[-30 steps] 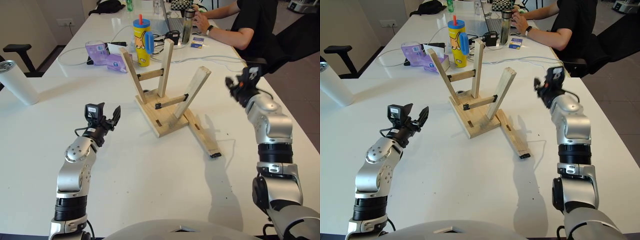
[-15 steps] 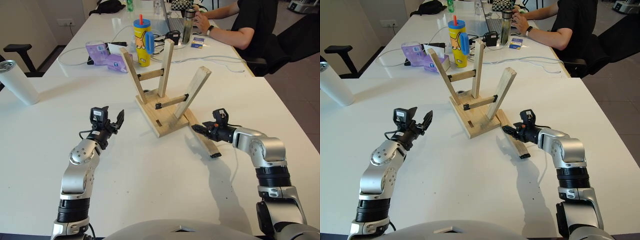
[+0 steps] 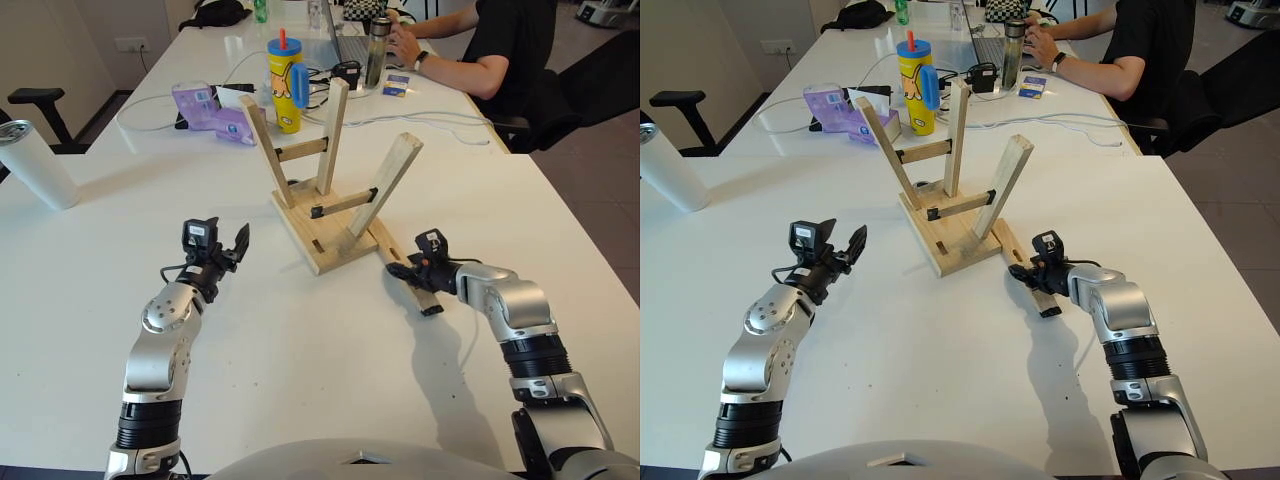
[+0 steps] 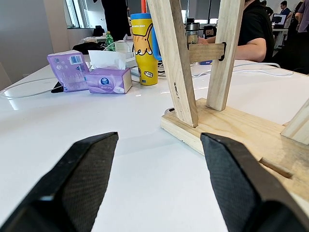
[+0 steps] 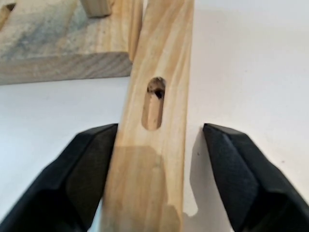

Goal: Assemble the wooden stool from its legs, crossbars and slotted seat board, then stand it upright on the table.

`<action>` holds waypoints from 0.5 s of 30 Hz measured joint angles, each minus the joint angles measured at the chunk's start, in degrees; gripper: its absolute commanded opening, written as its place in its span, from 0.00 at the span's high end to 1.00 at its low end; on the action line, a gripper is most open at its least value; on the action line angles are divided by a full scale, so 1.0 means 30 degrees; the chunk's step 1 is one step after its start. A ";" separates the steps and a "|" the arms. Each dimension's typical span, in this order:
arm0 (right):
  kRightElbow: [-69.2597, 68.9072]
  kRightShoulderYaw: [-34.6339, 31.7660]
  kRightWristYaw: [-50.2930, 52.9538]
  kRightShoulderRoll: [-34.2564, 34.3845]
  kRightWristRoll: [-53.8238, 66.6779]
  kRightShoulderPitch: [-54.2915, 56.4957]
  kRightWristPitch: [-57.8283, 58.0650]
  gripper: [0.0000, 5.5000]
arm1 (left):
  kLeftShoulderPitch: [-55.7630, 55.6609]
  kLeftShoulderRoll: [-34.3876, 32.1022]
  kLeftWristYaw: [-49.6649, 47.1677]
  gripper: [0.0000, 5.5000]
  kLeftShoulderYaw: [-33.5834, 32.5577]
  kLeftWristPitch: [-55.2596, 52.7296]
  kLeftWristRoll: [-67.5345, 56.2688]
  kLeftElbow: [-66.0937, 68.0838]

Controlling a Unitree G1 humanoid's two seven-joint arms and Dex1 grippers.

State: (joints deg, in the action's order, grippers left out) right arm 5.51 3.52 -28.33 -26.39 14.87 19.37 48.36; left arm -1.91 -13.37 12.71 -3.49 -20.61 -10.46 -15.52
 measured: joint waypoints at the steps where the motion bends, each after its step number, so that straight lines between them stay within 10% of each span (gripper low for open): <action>1: 0.0073 -0.0016 0.0177 0.0149 -0.0114 0.0011 -0.0106 0.59 | 0.0000 0.0000 0.0000 0.42 0.0011 -0.0001 0.0003 -0.0003; 15: 0.2457 -0.2614 0.4872 0.1715 -0.2104 0.1824 -0.6725 0.63 | -0.0003 0.0020 -0.0018 0.42 0.0005 -0.0034 -0.0019 -0.0081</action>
State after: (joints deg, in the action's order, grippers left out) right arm 12.88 -4.32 -13.72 -21.25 8.56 24.84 28.19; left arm -1.92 -13.31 12.66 -3.47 -20.71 -10.52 -15.77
